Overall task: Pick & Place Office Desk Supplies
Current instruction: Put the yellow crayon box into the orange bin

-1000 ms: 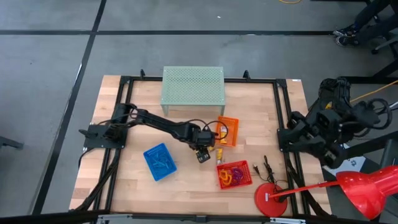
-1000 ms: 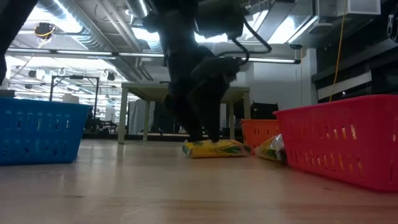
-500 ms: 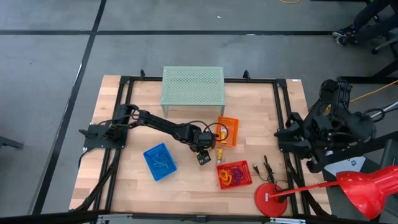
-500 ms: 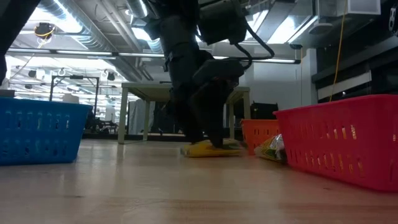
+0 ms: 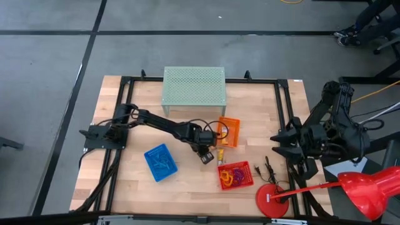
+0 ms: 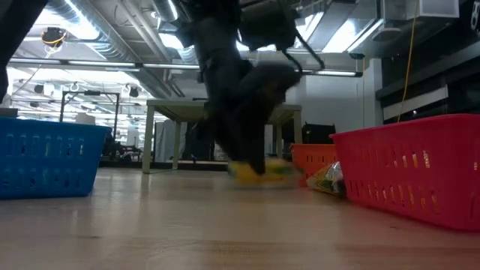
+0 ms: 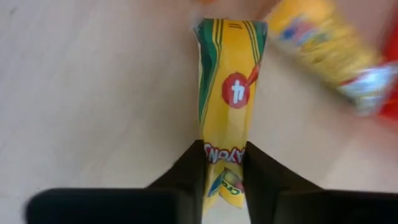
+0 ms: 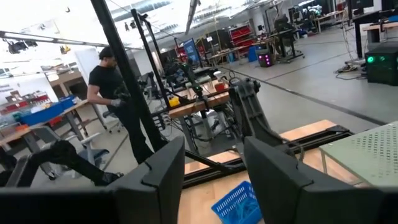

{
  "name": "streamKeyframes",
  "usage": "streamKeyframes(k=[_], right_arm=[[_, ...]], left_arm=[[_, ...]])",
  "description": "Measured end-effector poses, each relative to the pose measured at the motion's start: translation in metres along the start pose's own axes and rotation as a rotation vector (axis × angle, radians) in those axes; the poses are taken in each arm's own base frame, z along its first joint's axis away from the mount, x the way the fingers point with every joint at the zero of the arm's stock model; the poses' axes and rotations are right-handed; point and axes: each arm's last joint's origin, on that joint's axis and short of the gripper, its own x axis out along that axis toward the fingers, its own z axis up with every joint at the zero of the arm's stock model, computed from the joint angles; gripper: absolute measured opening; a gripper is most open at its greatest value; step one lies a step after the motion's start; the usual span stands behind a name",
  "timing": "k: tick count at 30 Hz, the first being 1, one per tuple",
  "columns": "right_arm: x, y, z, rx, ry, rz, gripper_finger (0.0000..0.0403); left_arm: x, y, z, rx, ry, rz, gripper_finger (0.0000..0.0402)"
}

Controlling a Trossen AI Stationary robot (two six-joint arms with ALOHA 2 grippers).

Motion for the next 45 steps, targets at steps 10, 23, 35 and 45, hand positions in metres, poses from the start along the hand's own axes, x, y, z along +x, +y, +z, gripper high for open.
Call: streamKeyframes(k=[10, 23, 35, 45], right_arm=[[0.001, 0.001, -0.001, -0.035, 0.002, -0.008, 0.0168], [0.001, 0.001, -0.001, -0.030, 0.002, -0.008, 0.0168], [0.000, 0.001, -0.001, -0.022, 0.002, -0.008, 0.0168], [0.001, 0.001, -0.001, 0.029, 0.003, 0.003, 0.0168]], left_arm=[[-0.058, -0.008, 0.008, -0.064, -0.100, -0.110, 0.0063], [-0.093, -0.009, 0.062, -0.136, -0.533, -0.390, 0.0054], [-0.051, 0.026, 0.095, -0.169, -0.571, -0.420, 0.0071], [-0.049, 0.020, 0.090, -0.163, -0.531, -0.442, 0.0214]])
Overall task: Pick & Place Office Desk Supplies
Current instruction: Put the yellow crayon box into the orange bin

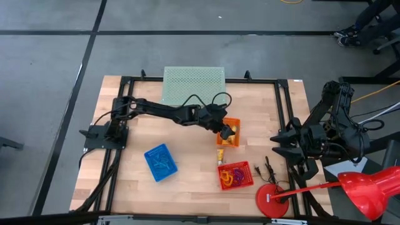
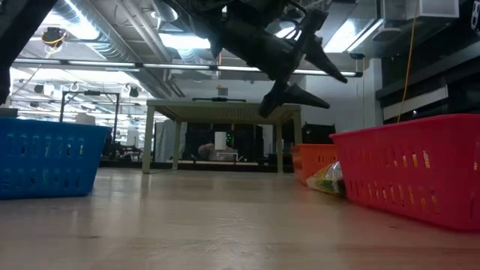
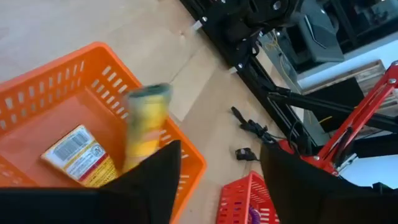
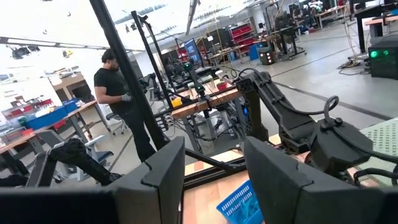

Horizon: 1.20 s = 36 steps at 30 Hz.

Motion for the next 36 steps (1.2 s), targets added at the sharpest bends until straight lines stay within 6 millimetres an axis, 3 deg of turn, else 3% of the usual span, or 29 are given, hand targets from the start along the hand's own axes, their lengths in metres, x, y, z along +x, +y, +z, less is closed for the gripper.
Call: streamKeyframes(k=[5, 8, 14, 20, 25, 28, 32, 36], right_arm=[[0.000, 0.000, 0.000, 0.001, 0.000, -0.001, 0.0168], [0.001, -0.001, 0.001, 0.037, -0.006, -0.008, 0.0168], [0.012, -0.007, 0.003, 0.113, -0.025, -0.019, 0.0168], [0.035, -0.021, 0.010, 0.215, -0.082, -0.061, 0.0168], [0.066, -0.036, 0.006, 0.284, -0.103, -0.123, 0.0168], [0.096, -0.041, 0.001, 0.304, -0.063, -0.172, 0.0168], [0.149, -0.049, -0.008, 0.311, 0.062, -0.272, 0.0168], [0.202, -0.059, -0.004, 0.373, 0.143, -0.397, 0.0168]], left_arm=[[-0.006, -0.014, 0.001, 0.019, -0.031, -0.054, 0.0237], [-0.024, -0.040, 0.012, 0.062, -0.131, -0.168, 0.0233], [-0.099, -0.097, 0.038, 0.247, -0.368, -0.311, 0.0214], [-0.192, -0.128, 0.037, 0.404, -0.397, -0.227, 0.0208], [-0.274, -0.152, 0.029, 0.509, -0.517, -0.279, 0.0208], [-0.316, -0.154, 0.018, 0.547, -0.513, -0.274, 0.0208], [-0.352, -0.144, -0.001, 0.572, -0.447, -0.232, 0.0208], [-0.380, -0.128, -0.020, 0.565, -0.434, -0.294, 0.0208]])
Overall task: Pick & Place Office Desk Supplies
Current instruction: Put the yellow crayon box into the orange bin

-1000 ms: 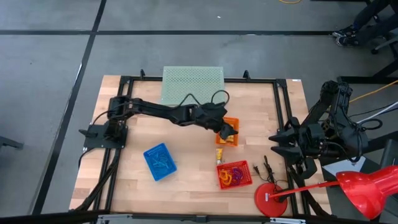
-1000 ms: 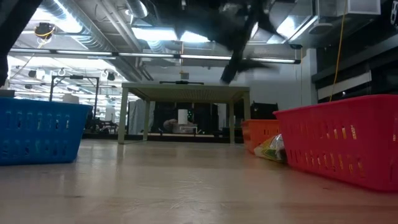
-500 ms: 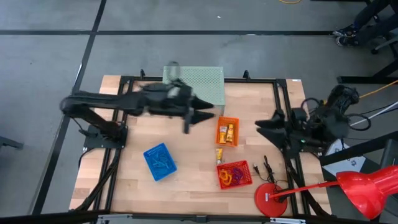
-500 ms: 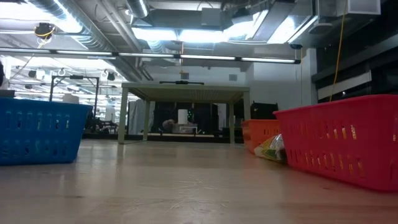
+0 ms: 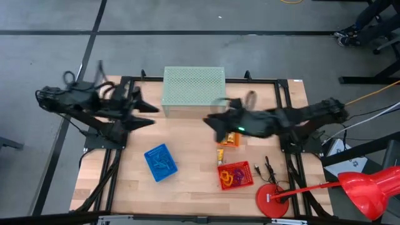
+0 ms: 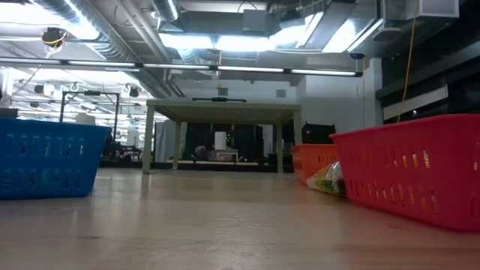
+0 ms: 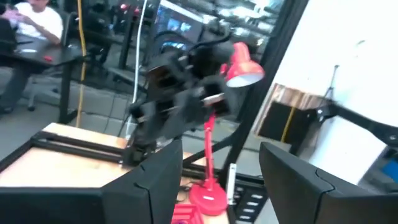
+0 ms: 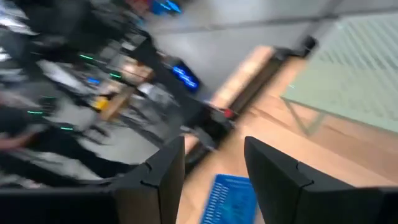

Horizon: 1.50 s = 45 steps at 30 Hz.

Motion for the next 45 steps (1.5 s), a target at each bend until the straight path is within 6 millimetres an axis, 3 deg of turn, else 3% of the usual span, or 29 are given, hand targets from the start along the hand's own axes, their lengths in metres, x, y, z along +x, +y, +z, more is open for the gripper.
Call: streamKeyframes(k=[8, 14, 17, 23, 29, 38, 45], right_arm=[[0.075, 0.011, 0.012, 0.083, 0.214, -0.265, 0.0168], [0.113, -0.002, -0.008, 0.163, 0.416, -0.477, 0.0168], [0.123, -0.009, -0.024, 0.208, 0.528, -0.557, 0.0168], [0.121, -0.013, -0.064, 0.231, 0.686, -0.724, 0.0168], [0.113, -0.009, -0.098, 0.247, 0.726, -0.830, 0.0169], [0.118, -0.037, -0.143, 0.229, 0.869, -0.959, 0.0177], [0.122, -0.063, -0.166, 0.187, 0.917, -1.036, 0.0231]], left_arm=[[-0.071, 0.016, -0.032, -0.054, -0.042, -0.077, 0.0208], [-0.108, 0.036, -0.059, -0.121, -0.084, -0.137, 0.0208], [-0.115, 0.043, -0.073, -0.122, -0.074, -0.145, 0.0208], [-0.128, 0.052, -0.085, -0.138, -0.116, -0.156, 0.0208], [-0.128, 0.055, -0.095, -0.134, -0.106, -0.148, 0.0208], [-0.123, 0.055, -0.102, -0.131, -0.095, -0.148, 0.0208], [-0.123, 0.055, -0.103, -0.152, -0.091, -0.151, 0.0208]])
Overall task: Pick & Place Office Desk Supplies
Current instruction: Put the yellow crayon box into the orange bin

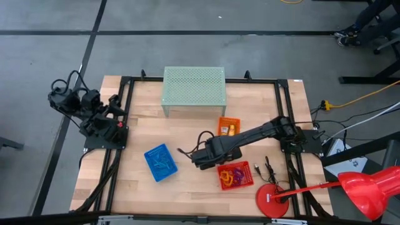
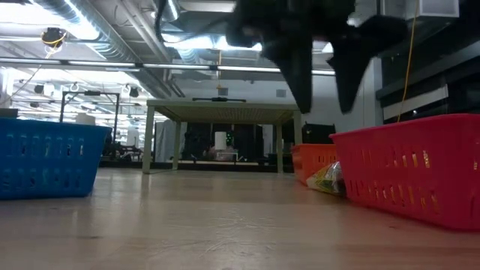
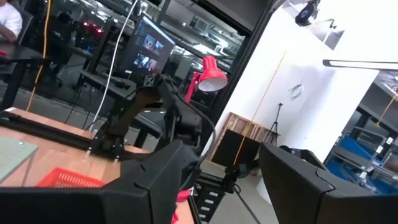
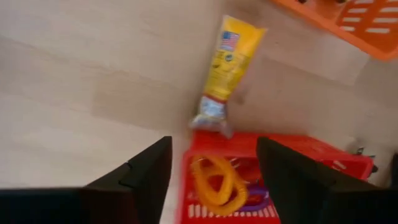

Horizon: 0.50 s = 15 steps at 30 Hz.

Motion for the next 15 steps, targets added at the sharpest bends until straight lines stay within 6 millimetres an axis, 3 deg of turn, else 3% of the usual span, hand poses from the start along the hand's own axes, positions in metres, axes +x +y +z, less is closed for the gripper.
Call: streamKeyframes(k=[5, 15], right_arm=[[0.021, -0.006, 0.003, -0.004, 0.007, -0.068, 0.0256], [0.059, -0.005, 0.015, -0.017, 0.032, -0.007, 0.0249]], left_arm=[[0.000, 0.000, 0.000, -0.003, 0.001, 0.000, 0.0208], [0.000, 0.001, -0.001, -0.001, 0.004, 0.017, 0.0208]])
